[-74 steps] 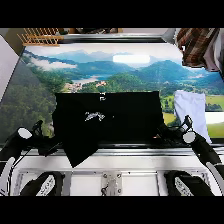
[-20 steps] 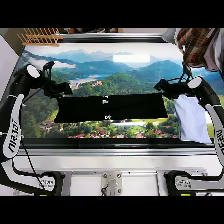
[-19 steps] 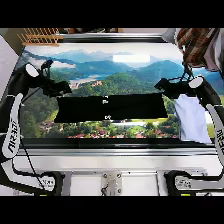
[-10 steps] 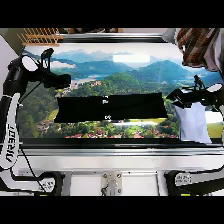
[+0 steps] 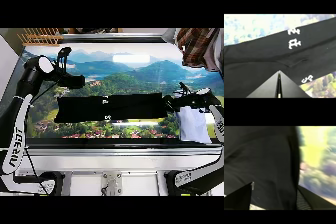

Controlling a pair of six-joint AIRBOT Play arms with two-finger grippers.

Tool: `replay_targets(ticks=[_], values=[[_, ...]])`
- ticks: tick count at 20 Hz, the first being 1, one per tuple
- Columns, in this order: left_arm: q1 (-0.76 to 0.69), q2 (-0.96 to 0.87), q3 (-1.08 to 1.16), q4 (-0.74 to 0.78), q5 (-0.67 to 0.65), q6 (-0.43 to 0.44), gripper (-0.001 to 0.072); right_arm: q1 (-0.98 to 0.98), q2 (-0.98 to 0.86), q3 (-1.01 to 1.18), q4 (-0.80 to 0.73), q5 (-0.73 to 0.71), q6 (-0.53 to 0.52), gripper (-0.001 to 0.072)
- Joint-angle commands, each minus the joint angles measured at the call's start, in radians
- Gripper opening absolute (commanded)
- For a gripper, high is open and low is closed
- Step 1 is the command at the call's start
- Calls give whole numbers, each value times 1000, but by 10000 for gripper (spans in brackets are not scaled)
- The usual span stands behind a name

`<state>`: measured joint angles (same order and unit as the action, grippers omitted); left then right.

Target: Fold the clothes and pants, and hang the long-sleeved shirts on hangers.

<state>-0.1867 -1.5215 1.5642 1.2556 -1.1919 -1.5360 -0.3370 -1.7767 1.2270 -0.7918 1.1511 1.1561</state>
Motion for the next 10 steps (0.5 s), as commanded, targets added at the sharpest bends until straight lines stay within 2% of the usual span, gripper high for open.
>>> replay_targets(ticks=[1,2,3,4,6,10], values=[[-35,0,1,0,25,2,9,48,-25,-2,57,-37,-29,302],[-45,0,1,0,29,2,8,51,-24,-1,76,-47,-35,107],[-53,0,1,0,36,2,9,50,-23,2,81,-47,-35,40],[-60,0,1,0,44,2,9,48,-16,4,76,-43,-35,11],[-81,-13,0,-1,66,2,8,39,19,10,35,-23,-30,10],[-158,-105,2,-27,113,2,8,38,122,119,-159,121,54,10]])
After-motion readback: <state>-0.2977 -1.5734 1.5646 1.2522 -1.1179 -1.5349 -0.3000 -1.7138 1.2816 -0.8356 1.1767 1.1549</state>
